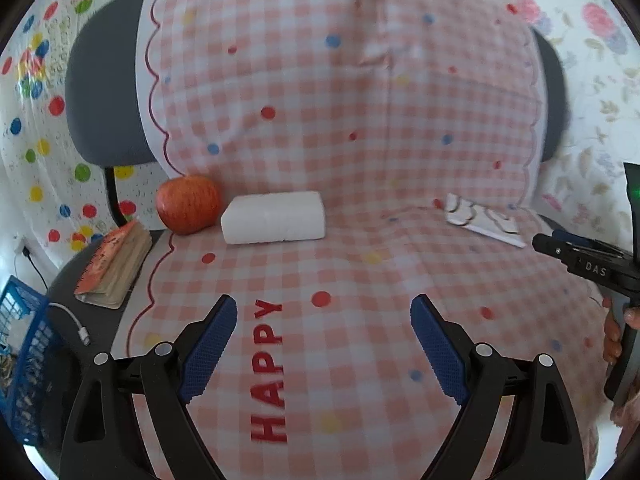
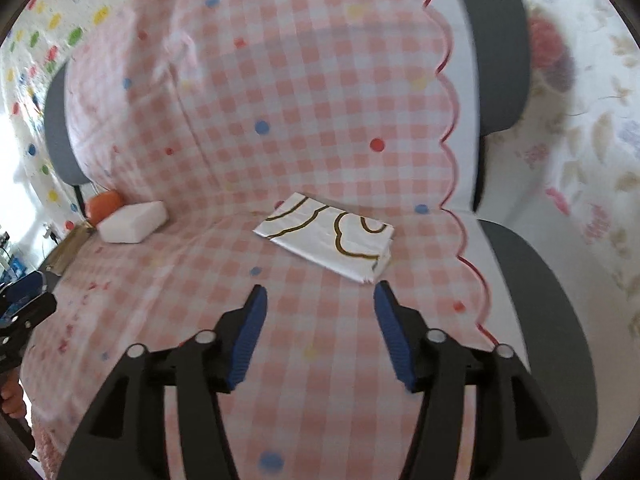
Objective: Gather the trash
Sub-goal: 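Grasp the white-and-gold paper packet with the right gripper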
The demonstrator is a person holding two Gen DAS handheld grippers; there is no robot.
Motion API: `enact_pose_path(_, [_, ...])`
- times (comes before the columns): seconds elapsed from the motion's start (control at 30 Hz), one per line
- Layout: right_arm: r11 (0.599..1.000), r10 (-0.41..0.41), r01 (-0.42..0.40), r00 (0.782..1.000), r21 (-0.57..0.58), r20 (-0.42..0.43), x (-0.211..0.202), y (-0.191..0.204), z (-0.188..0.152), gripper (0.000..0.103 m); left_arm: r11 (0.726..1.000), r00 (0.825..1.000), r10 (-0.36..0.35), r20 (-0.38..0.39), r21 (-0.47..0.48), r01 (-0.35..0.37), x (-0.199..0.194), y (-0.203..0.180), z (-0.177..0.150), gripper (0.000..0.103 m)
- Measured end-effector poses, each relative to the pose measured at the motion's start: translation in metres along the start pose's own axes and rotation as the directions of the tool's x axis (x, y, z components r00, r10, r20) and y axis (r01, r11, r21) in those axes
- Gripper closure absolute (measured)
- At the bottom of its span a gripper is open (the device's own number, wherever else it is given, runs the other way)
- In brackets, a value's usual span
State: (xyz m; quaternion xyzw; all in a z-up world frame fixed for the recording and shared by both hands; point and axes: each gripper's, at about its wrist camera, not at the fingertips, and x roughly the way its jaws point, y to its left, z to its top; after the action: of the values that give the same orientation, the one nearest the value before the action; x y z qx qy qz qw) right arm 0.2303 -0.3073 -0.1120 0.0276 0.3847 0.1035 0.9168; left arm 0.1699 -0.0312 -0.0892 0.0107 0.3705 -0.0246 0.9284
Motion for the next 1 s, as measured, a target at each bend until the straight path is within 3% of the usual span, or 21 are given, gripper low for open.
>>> enact_pose_path(0.33, [1.0,-0.011,0.009,0.997,-0.017,-0.077,0.082,-0.012,0.049,0.041,0.999,0.999,0.036,-0.029,-0.013,-0.036,0.056,0.017,0.03,0.015])
enact_pose_path(0.47, [0.999,0.026,-0.022,0.995,0.042,-0.101,0.099,-0.026,0.061,0.041,0.999,0.998,0.035,-0.047,-0.02,-0.036,0.067,0.024,0.034,0.015])
enact_pose_path(0.57, [0.989,0.104,-0.087,0.983,0.116,-0.148,0.11,-0.038,0.062,0.041,0.999,0.998,0.019,-0.052,-0.045,-0.021,0.066,0.029,0.033,0.015])
enact_pose_path(0.77, [0.983,0.183,-0.184,0.96,0.015,-0.212,0.082,-0.006,0.034,0.041,0.999,0.999,0.004,-0.051,-0.048,-0.006,0.054,0.032,0.024,0.015])
enact_pose_path(0.9, [0.979,0.151,-0.178,0.963,-0.103,-0.225,0.065,0.027,0.011,0.034,0.999,0.999,-0.005,-0.053,-0.053,0.002,0.043,0.035,0.016,0.015])
enact_pose_path(1.0, [0.982,0.086,-0.118,0.974,-0.148,-0.21,0.06,0.037,0.011,0.034,0.998,0.998,-0.012,-0.057,-0.068,0.008,0.034,0.038,0.01,0.015])
